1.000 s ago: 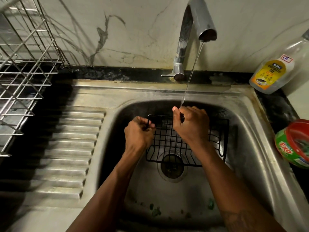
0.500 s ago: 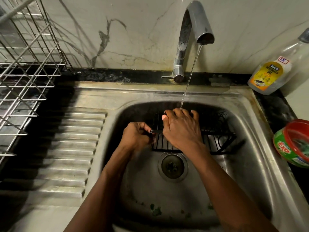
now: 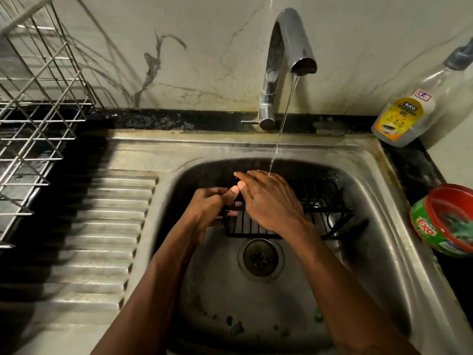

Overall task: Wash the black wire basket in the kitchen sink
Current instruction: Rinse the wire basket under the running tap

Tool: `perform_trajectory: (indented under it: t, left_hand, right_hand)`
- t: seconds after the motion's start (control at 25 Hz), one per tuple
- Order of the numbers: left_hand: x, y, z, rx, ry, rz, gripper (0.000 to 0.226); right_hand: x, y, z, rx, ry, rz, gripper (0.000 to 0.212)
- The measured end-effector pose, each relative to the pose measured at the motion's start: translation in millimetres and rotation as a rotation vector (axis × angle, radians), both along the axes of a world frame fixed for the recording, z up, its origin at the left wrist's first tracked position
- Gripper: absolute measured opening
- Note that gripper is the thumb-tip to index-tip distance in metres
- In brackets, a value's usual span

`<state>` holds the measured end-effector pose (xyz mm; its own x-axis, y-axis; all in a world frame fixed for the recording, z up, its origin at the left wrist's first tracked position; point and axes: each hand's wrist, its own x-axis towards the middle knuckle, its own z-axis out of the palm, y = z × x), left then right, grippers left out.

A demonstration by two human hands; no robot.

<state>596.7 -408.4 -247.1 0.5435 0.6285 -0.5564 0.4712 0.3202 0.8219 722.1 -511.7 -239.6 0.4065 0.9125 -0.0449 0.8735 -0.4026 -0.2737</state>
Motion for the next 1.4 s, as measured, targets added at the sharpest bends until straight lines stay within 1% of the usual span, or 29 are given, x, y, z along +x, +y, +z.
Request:
perform_trajectory:
  t: [0.04,0.12,0.16,0.24,0.32,0.4,0.48,0.56,0.6,0.68,0.72,0.8,0.88,0.96,1.0,1.12,1.16,1.2,1.24,1.28,1.32,1.4]
  left_hand:
    - [1,2,0,-0.056,-0.031,0.047,0.028]
    - [1,6,-2,-0.157,-0.07,0.187,0.032]
    - [1,8,-3,-0.203,-0.091,0.227,0.032]
    - [2,7,-7,-0.247,-0.114,0.246,0.024]
    - [3,5,-9,-0.229,-0.132,0.246,0.025]
    - [4,5,-11,-0.204,-0.131,0.252,0.027]
    - [5,4,-13,-0.208,-0.131,0.25,0.03]
    - [5,2,-16,-0.234,-0.139,0.257,0.033]
    - [5,2,-15,-0.253,-0.153,0.263,0.031]
    - [5,3,-14,-0.302,-0.176,0.269,0.019]
    - [6,2,-13,-0.332,-0.18,0.277,0.018]
    - [6,0,-12,-0.352,-0.181,0.268,0.018]
    - [7,-4,-10,-0.345,-0.167,0.229,0.018]
    - [6,-4,-14,-0.297,-0.157,0.219,0.004]
    - [6,0,-17,-0.269,-0.161,0.241,0.012]
    - [7,4,-20,-0.256,-0.156,0.275,0.04]
    - [9,2,-20,-0.258,-0.146,0.26,0.042]
    - [8,2,-23,-0.251,-0.138,0.246,0.035]
    - [9,1,-21,-0.241,-0.137,0.22,0.024]
    - [9,0,-19,-0.237,-0.123,0.206,0.017]
    - [8,0,-17,-0.247,-0.113,0.204,0.017]
    - [5,7,-21,-0.301,-0.141,0.237,0.046]
  right_hand:
    - [-3,1,0,-0.011,0.002,0.001,0.051]
    - [-7,0,3,-0.066,-0.006,0.034,0.061]
    - [-7,-5,4,-0.1,-0.027,0.053,0.066]
    - [5,-26,5,-0.161,-0.082,0.046,0.071]
    - [20,-49,8,-0.193,-0.107,-0.049,0.077]
    - [26,-56,10,-0.27,-0.109,-0.154,0.081]
    - [15,-41,9,-0.322,-0.117,-0.262,0.082]
    - [-10,-17,8,-0.273,-0.099,-0.334,0.079]
    - [-22,-7,7,-0.208,-0.082,-0.316,0.074]
    - [-38,0,3,-0.067,-0.043,-0.229,0.065]
    - [-40,-1,2,-0.043,-0.021,-0.183,0.063]
    - [-34,-9,3,-0.058,-0.016,-0.085,0.064]
    - [-24,-25,4,-0.102,-0.113,-0.032,0.068]
    - [-5,-42,3,-0.139,-0.215,-0.081,0.068]
    - [6,-51,3,-0.144,-0.224,-0.157,0.069]
    - [26,-65,5,-0.126,-0.177,-0.378,0.081]
    - [24,-58,5,-0.159,-0.156,-0.409,0.084]
    - [13,-47,6,-0.185,-0.143,-0.403,0.084]
    - [0,-34,5,-0.173,-0.135,-0.365,0.079]
    - [-16,-19,3,-0.139,-0.118,-0.292,0.073]
    - [-31,-4,2,-0.098,-0.08,-0.216,0.067]
    - [-45,15,3,-0.069,-0.009,-0.1,0.064]
